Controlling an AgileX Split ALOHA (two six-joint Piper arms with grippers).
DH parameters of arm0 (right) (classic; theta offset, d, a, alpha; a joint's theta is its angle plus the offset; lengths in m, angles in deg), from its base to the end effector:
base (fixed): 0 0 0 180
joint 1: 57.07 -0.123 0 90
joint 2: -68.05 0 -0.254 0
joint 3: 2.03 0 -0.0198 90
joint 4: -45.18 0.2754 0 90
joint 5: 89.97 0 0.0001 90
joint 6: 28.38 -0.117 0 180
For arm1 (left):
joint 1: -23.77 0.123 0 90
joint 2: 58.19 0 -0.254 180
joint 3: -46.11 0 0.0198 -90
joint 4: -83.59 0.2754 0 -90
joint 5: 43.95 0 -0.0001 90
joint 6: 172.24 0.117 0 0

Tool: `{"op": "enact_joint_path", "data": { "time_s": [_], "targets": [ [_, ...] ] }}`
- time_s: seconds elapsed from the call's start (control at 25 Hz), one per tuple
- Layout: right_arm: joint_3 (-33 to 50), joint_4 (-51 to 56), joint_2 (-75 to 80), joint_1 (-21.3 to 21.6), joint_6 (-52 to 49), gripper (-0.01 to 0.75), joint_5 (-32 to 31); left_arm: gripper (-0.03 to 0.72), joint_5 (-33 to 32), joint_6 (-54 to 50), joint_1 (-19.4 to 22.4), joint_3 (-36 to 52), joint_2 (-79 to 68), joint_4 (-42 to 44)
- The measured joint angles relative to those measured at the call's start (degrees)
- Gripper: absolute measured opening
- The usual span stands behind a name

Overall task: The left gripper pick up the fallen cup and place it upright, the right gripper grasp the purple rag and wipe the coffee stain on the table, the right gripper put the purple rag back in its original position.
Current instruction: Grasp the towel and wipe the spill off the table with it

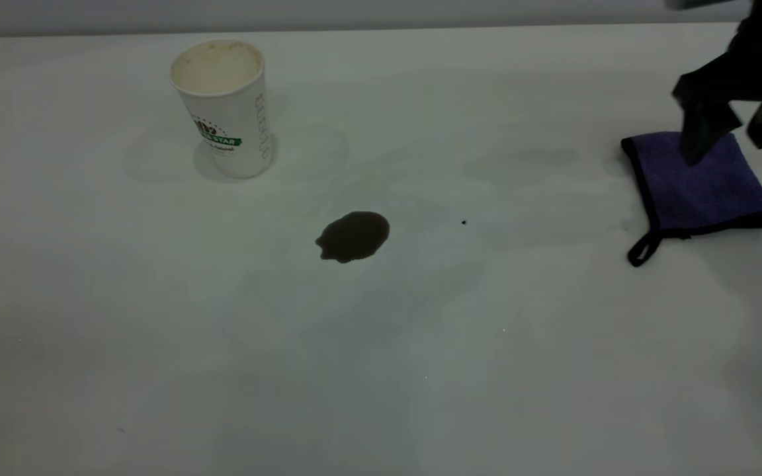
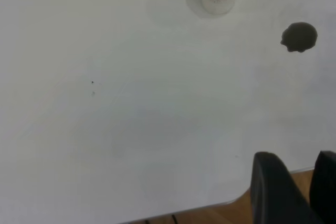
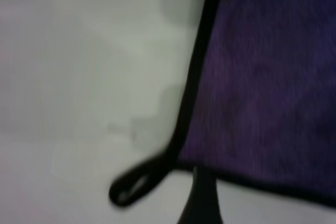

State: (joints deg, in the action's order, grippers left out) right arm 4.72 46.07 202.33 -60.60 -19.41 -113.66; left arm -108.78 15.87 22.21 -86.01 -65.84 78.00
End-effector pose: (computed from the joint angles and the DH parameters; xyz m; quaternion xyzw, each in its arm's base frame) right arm 0.3959 0.0252 -0.0097 -0.1013 0.9859 -0.0023 0.1330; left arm 0.0644 -0.0121 0.2702 0.0770 0.8631 -0.0201 0.4987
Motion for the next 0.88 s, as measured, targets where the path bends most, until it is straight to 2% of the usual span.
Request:
{"op": "enact_joint_path", "data": {
  "time_s": [0.28, 0.44, 0.56, 0.64, 0.68, 0.88],
  "targets": [
    [-9.8, -1.3, 10.7, 1.0, -0.5, 0.684, -0.3, 0.24, 0.0, 0.0, 0.0, 0.0, 0.0, 0.0],
    [-12.0, -1.4, 13.7, 2.4, -1.2, 0.678, -0.5, 0.24, 0.0, 0.0, 0.0, 0.0, 0.0, 0.0],
    [-12.9, -1.2, 15.1, 3.0, -1.3, 0.645, -0.7, 0.24, 0.0, 0.0, 0.0, 0.0, 0.0, 0.0],
    [-13.1, -0.9, 15.6, 3.0, -1.3, 0.577, -0.7, 0.24, 0.0, 0.0, 0.0, 0.0, 0.0, 0.0],
    [-13.2, -0.9, 15.7, 3.0, -1.3, 0.52, -0.7, 0.24, 0.0, 0.0, 0.0, 0.0, 0.0, 0.0],
    [-13.7, 1.9, 16.2, 2.4, -0.9, 0.113, -1.2, 0.24, 0.0, 0.0, 0.0, 0.0, 0.0, 0.0]
  ]
}}
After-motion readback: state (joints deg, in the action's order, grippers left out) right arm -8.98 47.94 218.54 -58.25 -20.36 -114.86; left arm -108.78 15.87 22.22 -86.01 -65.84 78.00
